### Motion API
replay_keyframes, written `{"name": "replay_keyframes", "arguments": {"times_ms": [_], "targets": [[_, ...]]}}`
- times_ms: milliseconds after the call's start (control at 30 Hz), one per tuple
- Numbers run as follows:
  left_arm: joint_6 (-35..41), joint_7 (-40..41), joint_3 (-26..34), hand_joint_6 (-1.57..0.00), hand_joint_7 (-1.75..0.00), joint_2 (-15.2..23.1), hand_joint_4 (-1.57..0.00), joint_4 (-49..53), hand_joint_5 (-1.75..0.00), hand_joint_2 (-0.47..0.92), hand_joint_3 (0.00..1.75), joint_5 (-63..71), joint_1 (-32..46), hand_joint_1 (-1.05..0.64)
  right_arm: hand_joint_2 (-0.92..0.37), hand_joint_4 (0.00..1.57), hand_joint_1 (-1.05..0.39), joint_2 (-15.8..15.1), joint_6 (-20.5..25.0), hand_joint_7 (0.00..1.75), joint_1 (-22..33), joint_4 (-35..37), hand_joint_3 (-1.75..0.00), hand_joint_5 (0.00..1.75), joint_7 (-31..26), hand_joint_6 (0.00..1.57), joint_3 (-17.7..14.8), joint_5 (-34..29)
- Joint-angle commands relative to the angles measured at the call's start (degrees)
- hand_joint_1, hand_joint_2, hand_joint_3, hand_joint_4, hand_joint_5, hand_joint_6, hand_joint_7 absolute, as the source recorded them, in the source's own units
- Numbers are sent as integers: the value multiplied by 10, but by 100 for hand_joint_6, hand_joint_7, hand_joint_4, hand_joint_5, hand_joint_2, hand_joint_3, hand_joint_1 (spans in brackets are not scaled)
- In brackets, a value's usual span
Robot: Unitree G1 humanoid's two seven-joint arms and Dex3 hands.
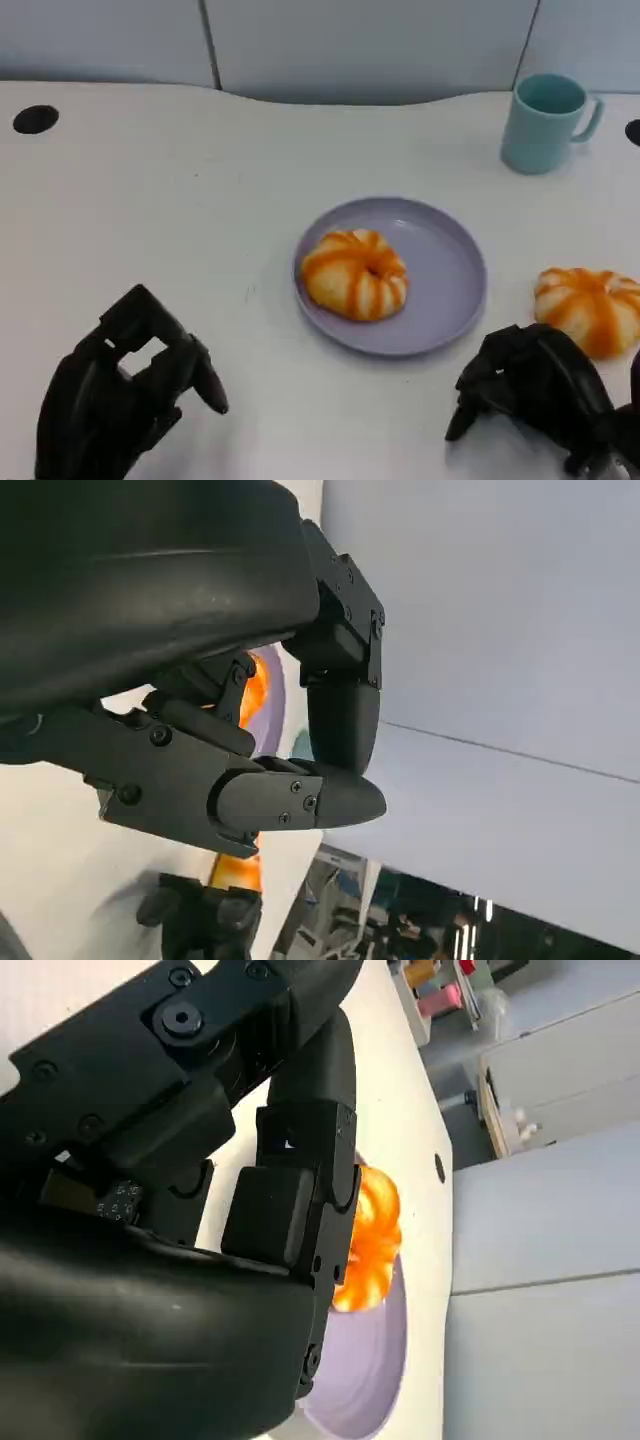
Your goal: Grasp the bread from the table and place it into the plate.
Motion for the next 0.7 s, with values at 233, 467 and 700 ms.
{"name": "replay_keyframes", "arguments": {"times_ms": [233,467,700], "targets": [[-30,-43,8,-53,-175,-19,-80,72,-175,92,38,31,-24,-50,-67,157,-105,-29,10,35,-13,21,-1,55,24,157,-23,18],[-34,-60,16,-52,-175,-27,-78,102,-175,92,34,32,-30,-51,-66,157,-105,-27,-1,37,-25,48,0,60,30,157,-28,20],[-16,-82,25,-53,-175,-33,-79,115,-175,92,35,9,-28,-51,-66,157,-105,-24,-2,35,-28,57,-1,59,43,157,-29,26]]}}
